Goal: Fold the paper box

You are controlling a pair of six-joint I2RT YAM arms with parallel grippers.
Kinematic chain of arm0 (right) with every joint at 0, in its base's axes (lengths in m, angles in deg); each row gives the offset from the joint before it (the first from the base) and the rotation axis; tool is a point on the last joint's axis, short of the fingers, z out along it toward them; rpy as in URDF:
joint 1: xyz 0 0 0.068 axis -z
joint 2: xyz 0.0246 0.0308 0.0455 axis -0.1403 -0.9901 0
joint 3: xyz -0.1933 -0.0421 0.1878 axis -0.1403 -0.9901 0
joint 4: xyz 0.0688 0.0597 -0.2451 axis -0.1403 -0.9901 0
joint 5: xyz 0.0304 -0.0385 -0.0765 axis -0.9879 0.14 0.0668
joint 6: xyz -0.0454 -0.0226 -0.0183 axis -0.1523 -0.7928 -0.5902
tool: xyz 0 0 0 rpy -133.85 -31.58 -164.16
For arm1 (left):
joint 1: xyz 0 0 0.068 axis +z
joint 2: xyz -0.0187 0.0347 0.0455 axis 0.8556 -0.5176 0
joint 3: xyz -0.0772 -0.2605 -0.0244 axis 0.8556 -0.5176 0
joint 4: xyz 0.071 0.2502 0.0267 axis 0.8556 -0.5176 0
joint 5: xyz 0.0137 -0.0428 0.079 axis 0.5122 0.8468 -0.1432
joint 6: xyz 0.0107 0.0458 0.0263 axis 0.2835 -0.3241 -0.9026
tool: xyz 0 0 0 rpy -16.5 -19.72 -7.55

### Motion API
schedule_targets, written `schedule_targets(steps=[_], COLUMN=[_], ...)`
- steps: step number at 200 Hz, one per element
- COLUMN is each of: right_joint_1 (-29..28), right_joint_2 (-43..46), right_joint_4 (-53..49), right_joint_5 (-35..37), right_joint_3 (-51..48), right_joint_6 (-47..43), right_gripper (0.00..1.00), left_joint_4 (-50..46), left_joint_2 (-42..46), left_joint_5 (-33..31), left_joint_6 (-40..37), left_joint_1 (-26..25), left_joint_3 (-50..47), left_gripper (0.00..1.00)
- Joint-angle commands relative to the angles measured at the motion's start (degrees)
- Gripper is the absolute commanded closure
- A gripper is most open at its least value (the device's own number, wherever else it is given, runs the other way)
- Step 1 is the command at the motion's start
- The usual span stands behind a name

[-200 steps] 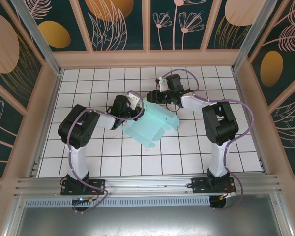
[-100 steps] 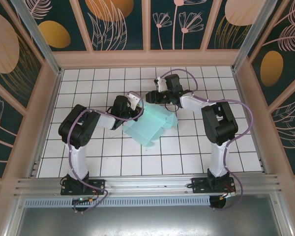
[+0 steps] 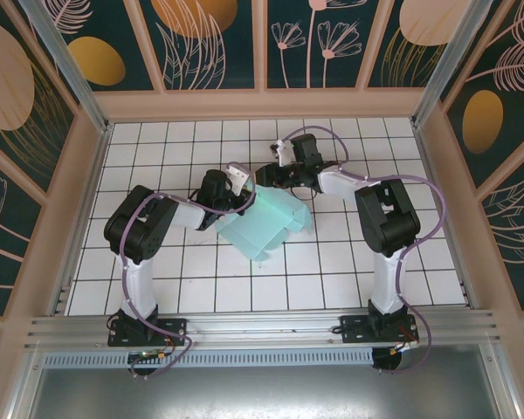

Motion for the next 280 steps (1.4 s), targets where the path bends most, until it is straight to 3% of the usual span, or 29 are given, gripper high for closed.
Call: schedule_targets(steps=[1,63,85,95,135,220,244,263,280], right_joint_1=[-0.27,-0.25,-0.24,-0.31,-0.18,0.52,0.45,0.46,0.55], right_joint_2=[-1.70,-1.39,-0.99,-0.84,-0.05,3.78,3.19,2.71,2.61], right_joint_4=[-2.47,0.30,4.23,5.64,6.81,12.46,8.28,7.29,7.16], right_joint_5=[2.12,-0.28,-2.24,-2.94,-2.08,-1.48,0.81,2.38,2.82], right_joint_3=[-0.98,-2.69,-4.78,-5.67,-7.90,-11.13,-10.10,-10.54,-11.11], right_joint_6=[-2.16,-0.07,3.16,4.37,4.90,8.02,6.03,5.35,4.90], right_gripper=[0.56,0.58,0.59,0.59,0.59,0.59,0.59,0.60,0.60], left_joint_4=[0.64,1.95,2.66,2.97,2.30,3.13,3.92,4.59,5.26], left_joint_2=[-1.01,-1.89,-2.25,-2.44,-2.77,-3.11,-3.48,-3.33,-2.80], left_joint_5=[0.04,-0.76,-0.85,-1.01,-1.79,-3.31,-2.54,-2.72,-3.30], left_joint_6=[-0.26,3.05,4.09,4.31,4.35,6.50,7.71,8.27,8.66], left_joint_1=[-0.16,-0.16,-0.16,-0.17,-0.15,-0.16,-0.14,-0.16,-0.15], left_joint_3=[0.42,1.36,1.57,1.63,1.95,2.17,2.44,2.36,1.77], left_gripper=[0.83,0.82,0.69,0.68,1.00,1.00,1.00,0.88,0.84])
